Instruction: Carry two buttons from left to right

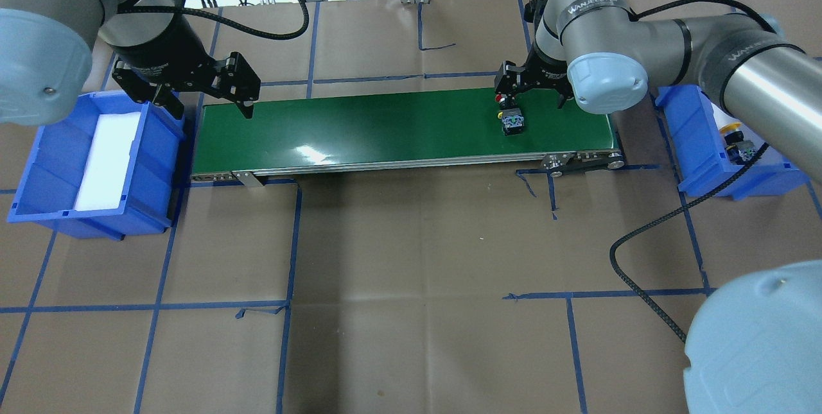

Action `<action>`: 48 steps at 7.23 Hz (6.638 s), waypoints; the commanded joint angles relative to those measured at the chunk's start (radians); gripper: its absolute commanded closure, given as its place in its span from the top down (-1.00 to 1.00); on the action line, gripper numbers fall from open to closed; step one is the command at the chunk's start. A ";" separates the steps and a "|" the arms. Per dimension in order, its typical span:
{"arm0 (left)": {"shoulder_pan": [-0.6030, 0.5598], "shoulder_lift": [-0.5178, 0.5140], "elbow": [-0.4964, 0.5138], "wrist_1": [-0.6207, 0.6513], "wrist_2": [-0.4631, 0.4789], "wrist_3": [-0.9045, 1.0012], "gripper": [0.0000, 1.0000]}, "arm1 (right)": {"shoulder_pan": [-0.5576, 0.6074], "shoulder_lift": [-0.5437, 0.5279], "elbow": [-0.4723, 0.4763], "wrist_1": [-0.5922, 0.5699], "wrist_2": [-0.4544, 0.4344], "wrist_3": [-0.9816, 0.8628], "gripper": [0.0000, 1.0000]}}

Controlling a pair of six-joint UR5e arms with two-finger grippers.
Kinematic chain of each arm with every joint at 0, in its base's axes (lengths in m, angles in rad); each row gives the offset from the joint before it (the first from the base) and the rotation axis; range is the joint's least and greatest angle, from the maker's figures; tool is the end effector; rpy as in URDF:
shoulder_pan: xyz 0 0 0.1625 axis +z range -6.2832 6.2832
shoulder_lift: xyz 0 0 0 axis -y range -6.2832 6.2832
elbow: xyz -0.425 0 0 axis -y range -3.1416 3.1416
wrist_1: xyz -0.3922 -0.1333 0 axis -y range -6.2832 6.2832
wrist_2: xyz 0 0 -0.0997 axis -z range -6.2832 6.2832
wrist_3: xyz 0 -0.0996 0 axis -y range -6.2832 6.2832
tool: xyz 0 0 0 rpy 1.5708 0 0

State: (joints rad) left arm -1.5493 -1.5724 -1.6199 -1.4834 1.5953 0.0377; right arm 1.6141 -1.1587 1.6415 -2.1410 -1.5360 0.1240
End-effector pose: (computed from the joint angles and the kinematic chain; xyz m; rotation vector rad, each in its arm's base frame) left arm -0.1202 -0.4984 0.4718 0.0245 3.1154 -0.0560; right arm 0.1637 -0.6191 0.2794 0.1226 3.0945 -0.1305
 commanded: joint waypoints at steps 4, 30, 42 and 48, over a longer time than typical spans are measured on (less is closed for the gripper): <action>0.000 0.000 0.000 0.002 0.000 0.001 1.00 | 0.004 0.074 -0.020 -0.025 -0.001 0.002 0.99; 0.000 0.002 0.000 0.003 0.000 0.001 1.00 | -0.508 0.214 -0.195 0.047 -0.059 -0.727 -0.57; 0.000 -0.001 0.000 0.006 0.000 -0.001 1.00 | -0.310 -0.284 -0.099 0.363 0.045 -0.415 0.99; 0.000 -0.002 0.002 0.006 0.000 -0.001 1.00 | 0.018 -0.380 -0.106 0.526 0.031 -0.089 1.00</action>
State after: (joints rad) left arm -1.5493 -1.5739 -1.6184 -1.4772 1.5953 0.0368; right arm 1.6255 -1.5300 1.5383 -1.6449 -1.5056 0.0268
